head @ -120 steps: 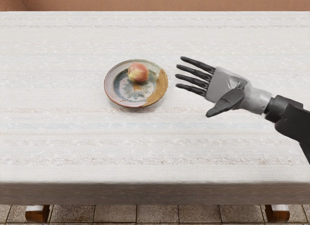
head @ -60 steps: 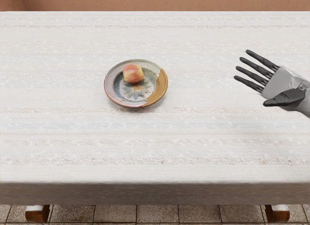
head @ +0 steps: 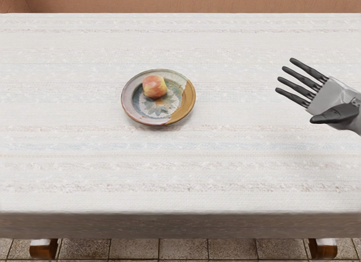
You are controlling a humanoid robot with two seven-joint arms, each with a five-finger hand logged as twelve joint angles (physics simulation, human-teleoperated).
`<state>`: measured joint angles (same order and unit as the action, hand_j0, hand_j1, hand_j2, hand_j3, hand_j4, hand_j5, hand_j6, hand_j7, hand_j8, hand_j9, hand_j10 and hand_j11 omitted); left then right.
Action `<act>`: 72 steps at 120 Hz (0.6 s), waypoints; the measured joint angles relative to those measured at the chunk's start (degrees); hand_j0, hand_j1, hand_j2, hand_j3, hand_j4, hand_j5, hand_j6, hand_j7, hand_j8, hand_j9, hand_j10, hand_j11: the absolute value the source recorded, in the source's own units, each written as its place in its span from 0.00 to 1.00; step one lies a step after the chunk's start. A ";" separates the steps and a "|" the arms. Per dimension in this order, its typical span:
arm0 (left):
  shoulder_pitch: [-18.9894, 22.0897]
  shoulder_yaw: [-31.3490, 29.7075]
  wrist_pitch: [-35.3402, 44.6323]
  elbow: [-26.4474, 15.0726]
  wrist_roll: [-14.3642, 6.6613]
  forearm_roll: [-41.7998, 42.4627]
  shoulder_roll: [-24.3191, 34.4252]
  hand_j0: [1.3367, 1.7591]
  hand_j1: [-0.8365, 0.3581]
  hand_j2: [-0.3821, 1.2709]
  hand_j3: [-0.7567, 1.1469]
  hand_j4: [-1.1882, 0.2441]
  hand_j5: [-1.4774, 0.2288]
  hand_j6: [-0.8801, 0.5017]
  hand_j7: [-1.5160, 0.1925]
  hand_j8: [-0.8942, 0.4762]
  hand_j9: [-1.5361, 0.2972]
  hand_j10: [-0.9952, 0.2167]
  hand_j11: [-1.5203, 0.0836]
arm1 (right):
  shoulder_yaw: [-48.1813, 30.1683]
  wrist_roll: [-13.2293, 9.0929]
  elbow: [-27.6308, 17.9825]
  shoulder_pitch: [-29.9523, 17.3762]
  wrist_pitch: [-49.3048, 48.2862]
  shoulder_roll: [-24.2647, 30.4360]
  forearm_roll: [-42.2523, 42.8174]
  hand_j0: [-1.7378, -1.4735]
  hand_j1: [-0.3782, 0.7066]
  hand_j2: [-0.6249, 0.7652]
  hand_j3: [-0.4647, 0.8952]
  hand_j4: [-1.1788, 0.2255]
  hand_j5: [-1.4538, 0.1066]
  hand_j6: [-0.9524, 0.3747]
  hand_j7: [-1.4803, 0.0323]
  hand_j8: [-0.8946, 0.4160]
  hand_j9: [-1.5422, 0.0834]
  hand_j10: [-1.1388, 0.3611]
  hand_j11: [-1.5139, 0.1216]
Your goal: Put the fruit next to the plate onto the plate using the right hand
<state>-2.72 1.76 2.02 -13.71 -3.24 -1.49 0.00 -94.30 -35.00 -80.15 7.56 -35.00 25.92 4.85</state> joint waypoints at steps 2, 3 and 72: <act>0.00 0.00 0.00 0.00 0.00 0.00 0.00 0.76 0.99 0.23 0.40 0.83 0.87 0.64 0.89 0.65 0.84 0.82 0.95 | 0.00 0.00 0.00 0.00 0.00 0.00 0.00 0.30 0.04 0.45 0.34 0.83 0.92 0.71 0.96 0.67 0.94 0.75 0.91; 0.00 0.00 0.00 0.00 0.00 0.00 0.00 0.76 0.99 0.23 0.40 0.83 0.87 0.64 0.89 0.65 0.84 0.82 0.95 | 0.00 0.00 0.00 0.00 0.00 0.00 0.00 0.30 0.04 0.45 0.34 0.83 0.92 0.71 0.96 0.67 0.94 0.75 0.91; 0.00 0.00 0.00 0.00 -0.01 0.00 0.00 0.76 0.99 0.23 0.40 0.83 0.87 0.64 0.89 0.65 0.84 0.82 0.95 | 0.00 0.00 0.00 0.00 0.00 0.01 -0.01 0.30 0.05 0.45 0.34 0.83 0.92 0.71 0.96 0.67 0.94 0.75 0.91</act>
<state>-2.72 1.76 2.02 -13.71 -3.25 -1.50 0.00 -94.31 -35.00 -80.16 7.56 -35.00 25.93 4.84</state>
